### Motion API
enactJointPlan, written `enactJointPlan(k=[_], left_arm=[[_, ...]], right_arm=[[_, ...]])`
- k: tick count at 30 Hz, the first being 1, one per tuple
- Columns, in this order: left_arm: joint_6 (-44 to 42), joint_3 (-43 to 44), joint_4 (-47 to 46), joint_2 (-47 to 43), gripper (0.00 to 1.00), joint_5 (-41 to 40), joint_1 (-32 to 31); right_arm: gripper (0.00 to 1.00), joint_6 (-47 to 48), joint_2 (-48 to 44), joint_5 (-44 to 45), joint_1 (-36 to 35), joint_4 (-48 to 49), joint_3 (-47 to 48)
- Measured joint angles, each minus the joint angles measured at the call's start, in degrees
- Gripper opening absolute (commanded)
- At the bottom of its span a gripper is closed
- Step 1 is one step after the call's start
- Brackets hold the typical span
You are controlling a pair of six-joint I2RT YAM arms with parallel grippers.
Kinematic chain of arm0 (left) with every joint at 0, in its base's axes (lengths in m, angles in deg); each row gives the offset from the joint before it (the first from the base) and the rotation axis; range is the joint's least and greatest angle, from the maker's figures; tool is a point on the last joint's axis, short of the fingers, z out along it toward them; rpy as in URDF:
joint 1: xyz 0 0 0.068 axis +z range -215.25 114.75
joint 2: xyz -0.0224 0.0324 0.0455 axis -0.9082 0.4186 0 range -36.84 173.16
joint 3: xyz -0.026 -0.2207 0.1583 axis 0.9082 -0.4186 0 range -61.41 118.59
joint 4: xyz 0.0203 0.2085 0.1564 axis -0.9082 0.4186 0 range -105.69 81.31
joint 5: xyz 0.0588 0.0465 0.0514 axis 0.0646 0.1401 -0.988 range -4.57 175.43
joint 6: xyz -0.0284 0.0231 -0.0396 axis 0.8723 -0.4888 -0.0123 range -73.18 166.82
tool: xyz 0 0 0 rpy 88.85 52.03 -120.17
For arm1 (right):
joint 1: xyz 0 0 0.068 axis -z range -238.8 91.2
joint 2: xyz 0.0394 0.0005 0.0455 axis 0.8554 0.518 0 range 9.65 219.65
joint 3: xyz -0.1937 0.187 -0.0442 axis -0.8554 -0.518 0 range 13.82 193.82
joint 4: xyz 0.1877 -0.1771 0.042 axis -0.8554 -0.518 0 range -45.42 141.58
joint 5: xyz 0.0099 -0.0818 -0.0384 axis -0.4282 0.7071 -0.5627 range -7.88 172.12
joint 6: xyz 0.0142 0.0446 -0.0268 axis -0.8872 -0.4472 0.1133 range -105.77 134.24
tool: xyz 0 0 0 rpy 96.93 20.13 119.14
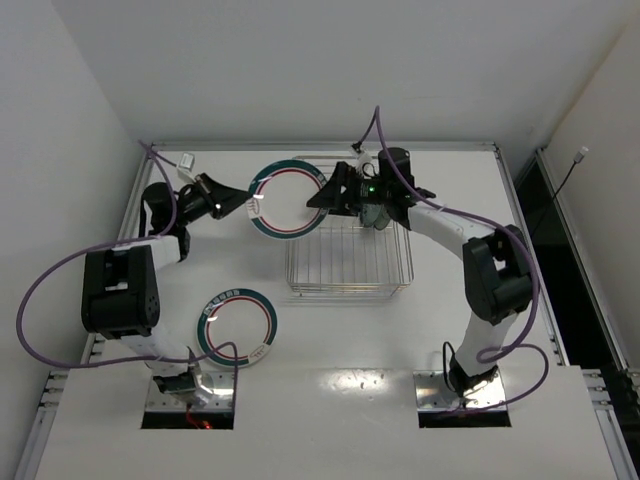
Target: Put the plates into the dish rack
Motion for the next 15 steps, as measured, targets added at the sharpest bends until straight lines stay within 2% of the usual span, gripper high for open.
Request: enactJointPlan(k=[2, 3, 5, 6, 7, 8, 9, 10, 11, 13, 14, 15], left_arm=[[-1.01, 0.00, 0.81, 0.00, 0.00, 0.35, -1.64], [-1.60, 0.02, 1.51, 0.00, 0.00, 0.52, -2.49], [-2.43, 0.02, 2.62, 0.00, 0.00, 0.70, -3.34], [-2.78, 0.02, 2.86, 0.00, 0.00, 0.74, -3.41], [-2.97, 0.09, 3.19, 0.00, 0.03, 0.74, -3.41], [-3.13, 0.20, 3.56, 0.00, 0.20, 0.68, -3.41], [-3.19, 0.44, 3.98, 0.00, 0.27, 0.94, -3.41], [-3.19, 0.74, 4.09, 0.00, 0.35, 1.16, -3.41], [-3.43, 1.31, 4.22, 0.00, 0.51, 1.16, -3.41], [-4.11, 2.16, 5.38, -0.02, 0.61, 1.16, -3.41], [-5.49, 2.89, 7.19, -0.02, 0.73, 0.87, -3.41], [-7.48, 3.98, 10.16, -0.04, 0.76, 0.20, -3.41]], right_arm=[[0.75, -1.07, 1.64, 0.04, -0.02, 1.55, 1.68], [0.62, -1.62, 2.23, 0.07, 0.00, 2.27, 2.08], [0.43, -2.60, 3.15, 0.09, -0.15, 3.30, 2.51], [0.24, -3.13, 3.50, 0.15, -0.22, 3.65, 2.69], [0.16, -3.41, 3.78, 0.22, -0.31, 3.76, 2.78], [0.09, -3.65, 3.96, 0.50, -0.37, 3.50, 2.89], [0.02, -4.02, 4.00, 1.01, -0.35, 3.04, 2.99], [0.00, -3.78, 4.00, 1.64, -0.35, 1.99, 2.99], [0.00, -3.48, 3.93, 1.75, -0.24, 0.85, 3.02], [0.00, -2.21, 3.41, 3.15, -0.09, -2.16, 3.02], [0.00, -1.14, 2.58, 4.68, 0.02, -5.11, 3.02], [0.00, 0.17, 1.33, 7.04, 0.24, -8.61, 3.06]])
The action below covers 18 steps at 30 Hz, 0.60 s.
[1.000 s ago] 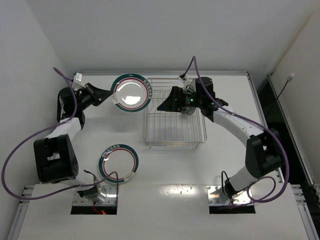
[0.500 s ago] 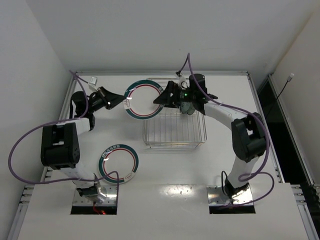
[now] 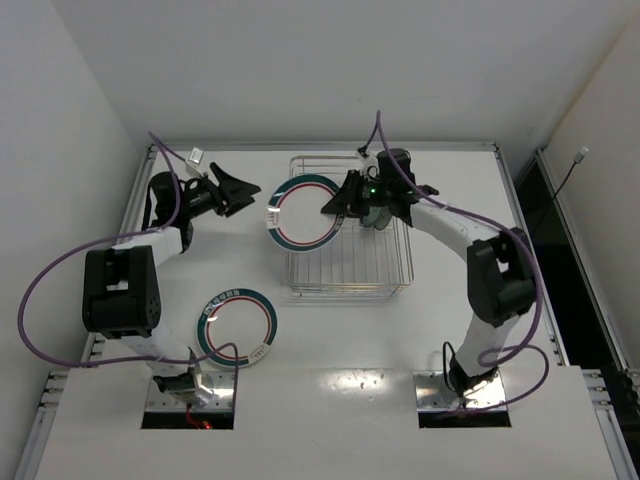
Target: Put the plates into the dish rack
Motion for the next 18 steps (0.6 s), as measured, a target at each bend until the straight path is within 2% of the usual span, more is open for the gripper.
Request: enactJointPlan(k=[3, 6, 8, 12, 18], left_arm=[[-7.80, 4.68, 13.81, -0.31, 0.77, -5.25, 0.02], [-13.86, 8.15, 24.85, -2.08, 0.80, -12.35, 0.02], [-16.70, 8.63, 29.97, -4.39, 0.80, -16.87, 0.02], [-19.93, 8.94, 36.00, -6.99, 0.80, -22.69, 0.00], [-21.99, 9.42, 40.52, -6.58, 0.80, -25.92, 0.02]], right_arm=[[0.00, 4.39, -4.76, 10.19, 0.55, -13.38, 3.02], [0.00, 9.25, -7.19, 22.05, 0.83, -25.81, 11.28], [0.00, 12.41, -8.00, 30.84, 0.76, -31.61, 20.96], [0.00, 17.35, -7.56, 45.48, 0.46, -40.54, 32.17], [0.00, 22.62, -2.03, 61.11, -1.16, -49.96, 37.94]])
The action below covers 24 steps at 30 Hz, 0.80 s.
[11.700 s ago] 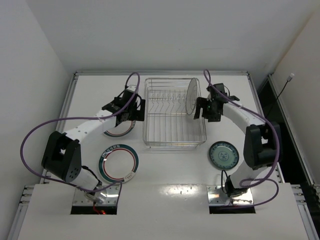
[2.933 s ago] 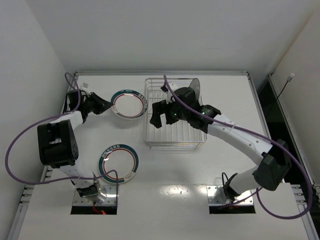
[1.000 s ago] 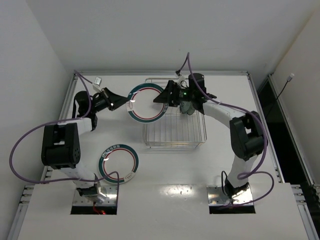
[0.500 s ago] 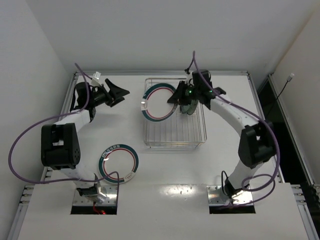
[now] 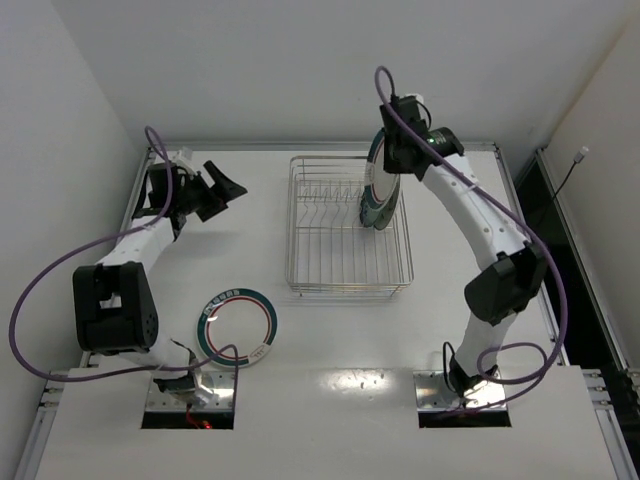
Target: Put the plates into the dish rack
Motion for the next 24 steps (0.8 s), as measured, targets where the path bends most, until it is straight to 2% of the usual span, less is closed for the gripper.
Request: enactJointPlan(k=[5, 13, 22, 24], left_arm=[[-0.61, 0.11, 1.27, 0.79, 0.80, -0.52, 0.17], [-0.79, 0.11, 1.66, 1.75, 0.80, -0.44, 0.20], [-0.76, 0.11, 1.75, 2.91, 0.80, -0.07, 0.20], [-0.76, 0.13, 1.88, 2.99, 0.80, 0.00, 0.20]], right_arm=[[0.00, 2.60, 4.48, 5.62, -2.14, -2.86, -3.10], [0.00, 2.71, 4.81, 6.21, -4.52, -0.02, -8.90], [0.00, 2.71, 8.87, 7.98, -5.29, 1.01, -6.03], [0.03, 2.51, 10.05, 8.07, -5.29, 1.38, -5.55]])
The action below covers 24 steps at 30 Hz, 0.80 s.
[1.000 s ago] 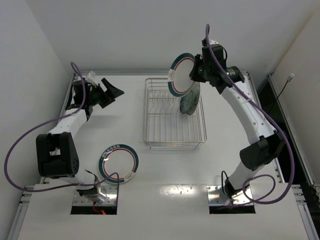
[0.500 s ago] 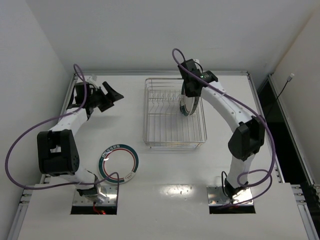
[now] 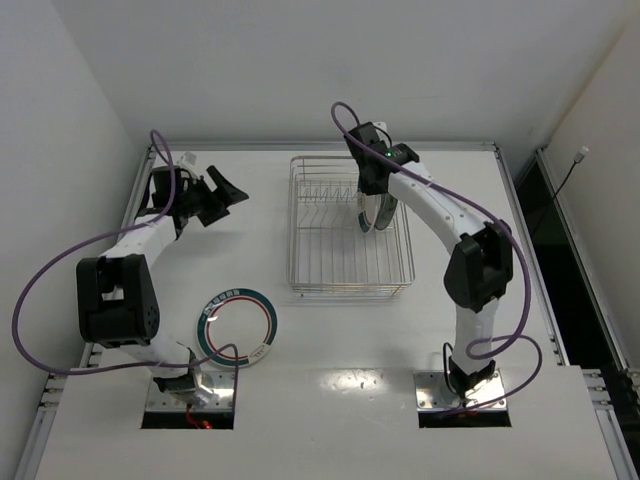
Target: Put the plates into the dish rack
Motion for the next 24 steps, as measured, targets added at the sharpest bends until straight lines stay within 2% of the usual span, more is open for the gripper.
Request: enactJointPlan(k=[2, 4, 11, 15, 19, 24], left_arm=[[0.00, 0.24, 0.15, 0.24, 0.79, 0.04, 0.00], [-0.04, 0.50, 0.20, 0.61, 0.79, 0.04, 0.00], [-0.39, 0.83, 1.29, 0.74, 0.79, -0.39, 0.00], [-1.29, 1.38, 2.62, 0.74, 0.79, -2.12, 0.00], [-2.67, 1.49, 4.92, -0.39, 0.79, -7.13, 0.00], [-4.28, 2.86, 12.28, -4.74, 0.79, -18.93, 0.11]], right_arm=[[0.06, -0.09, 1.40, -0.13, -0.02, 0.42, 0.28], [0.16, -0.26, 2.60, -0.52, -0.04, 0.72, 0.28], [0.31, 1.68, 2.99, -0.35, 0.20, 0.76, 0.17], [0.52, 2.38, 1.64, -0.57, 0.20, 0.59, -0.39], [0.53, 2.64, -3.87, -1.07, -0.22, 0.52, -2.25], [0.62, 3.02, -17.25, -3.74, -2.08, 4.04, -10.36]])
